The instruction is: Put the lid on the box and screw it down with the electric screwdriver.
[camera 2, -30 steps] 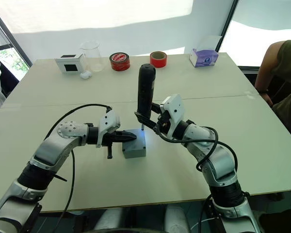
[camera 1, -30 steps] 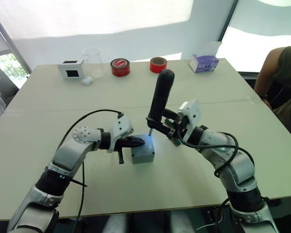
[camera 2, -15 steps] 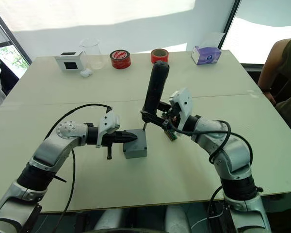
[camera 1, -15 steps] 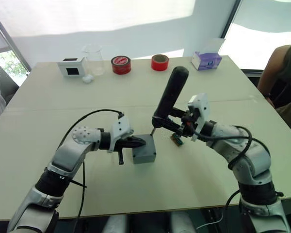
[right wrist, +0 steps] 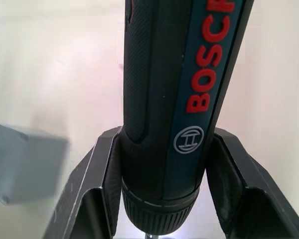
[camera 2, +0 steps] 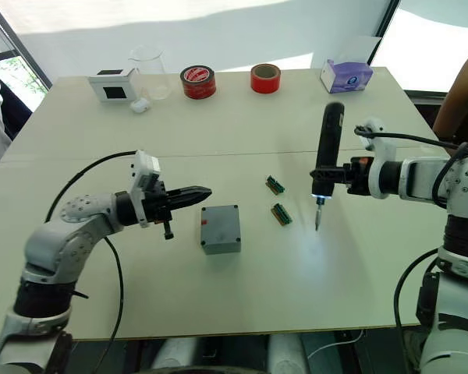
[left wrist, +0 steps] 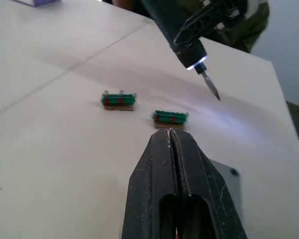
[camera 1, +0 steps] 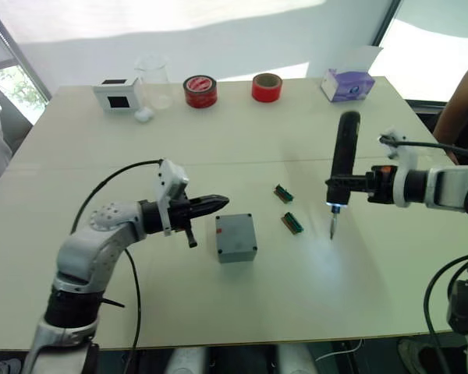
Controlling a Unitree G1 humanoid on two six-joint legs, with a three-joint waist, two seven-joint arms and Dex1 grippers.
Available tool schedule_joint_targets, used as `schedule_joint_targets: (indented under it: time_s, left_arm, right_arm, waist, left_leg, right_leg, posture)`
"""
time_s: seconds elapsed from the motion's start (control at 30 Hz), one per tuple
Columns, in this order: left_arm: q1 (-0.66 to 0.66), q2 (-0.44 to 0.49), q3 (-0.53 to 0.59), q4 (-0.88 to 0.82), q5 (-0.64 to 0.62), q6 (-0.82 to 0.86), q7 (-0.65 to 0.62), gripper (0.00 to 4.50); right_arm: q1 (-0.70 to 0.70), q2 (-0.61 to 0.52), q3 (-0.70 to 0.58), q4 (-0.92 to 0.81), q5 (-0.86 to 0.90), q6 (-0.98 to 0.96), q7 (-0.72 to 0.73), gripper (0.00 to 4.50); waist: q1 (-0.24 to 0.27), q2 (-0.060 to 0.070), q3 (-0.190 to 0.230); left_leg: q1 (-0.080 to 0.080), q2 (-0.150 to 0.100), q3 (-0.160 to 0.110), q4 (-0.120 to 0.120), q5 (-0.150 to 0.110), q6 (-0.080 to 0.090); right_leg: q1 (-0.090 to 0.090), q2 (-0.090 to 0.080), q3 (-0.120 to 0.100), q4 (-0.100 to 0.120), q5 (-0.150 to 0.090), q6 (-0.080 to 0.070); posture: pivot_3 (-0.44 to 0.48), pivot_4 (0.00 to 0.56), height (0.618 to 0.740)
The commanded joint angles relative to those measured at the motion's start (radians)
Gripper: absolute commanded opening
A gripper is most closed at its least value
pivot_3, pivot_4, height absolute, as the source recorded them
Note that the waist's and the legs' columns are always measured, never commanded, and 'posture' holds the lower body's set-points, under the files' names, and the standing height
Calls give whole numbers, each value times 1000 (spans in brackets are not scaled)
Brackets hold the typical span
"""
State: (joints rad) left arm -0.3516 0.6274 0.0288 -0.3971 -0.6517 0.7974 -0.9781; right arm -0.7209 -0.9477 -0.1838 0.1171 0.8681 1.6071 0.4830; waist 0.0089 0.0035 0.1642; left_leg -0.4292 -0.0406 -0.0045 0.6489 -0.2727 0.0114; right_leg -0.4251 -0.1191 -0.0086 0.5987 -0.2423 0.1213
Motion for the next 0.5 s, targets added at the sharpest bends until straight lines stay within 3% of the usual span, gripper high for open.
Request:
schedule_joint_targets:
  time_s: [0.03, 0.17, 0.5]
  left_arm:
    - [25, 94, 25, -92, -54, 30, -54, 0]
    - [61, 176, 10, -151, -58, 23, -80, 0]
    - [86, 194, 7, -162, -80, 23, -58, 0]
  right_arm:
    - [-27, -71, 101, 74, -33, 7, 77, 1817]
    - [-66, -118, 269, 170, -142, -58, 159, 1817]
    - [-235, -129, 573, 425, -414, -267, 418, 1817]
  waist:
    - [-4, 0, 3]
    - [-12, 0, 6]
    - [-19, -2, 8]
  left_leg:
    - [0, 0, 1, 1, 0, 0]
    - [0, 0, 2, 4, -3, 6]
    - [0, 0, 2, 14, -4, 9]
  right_leg:
    - [0, 0, 0, 0, 0, 0]
    - [1, 1, 0, 2, 1, 2]
    - [3, 2, 1, 10, 2, 4]
  posture:
    - [0, 150, 740]
    - [0, 150, 740]
    - [0, 150, 740]
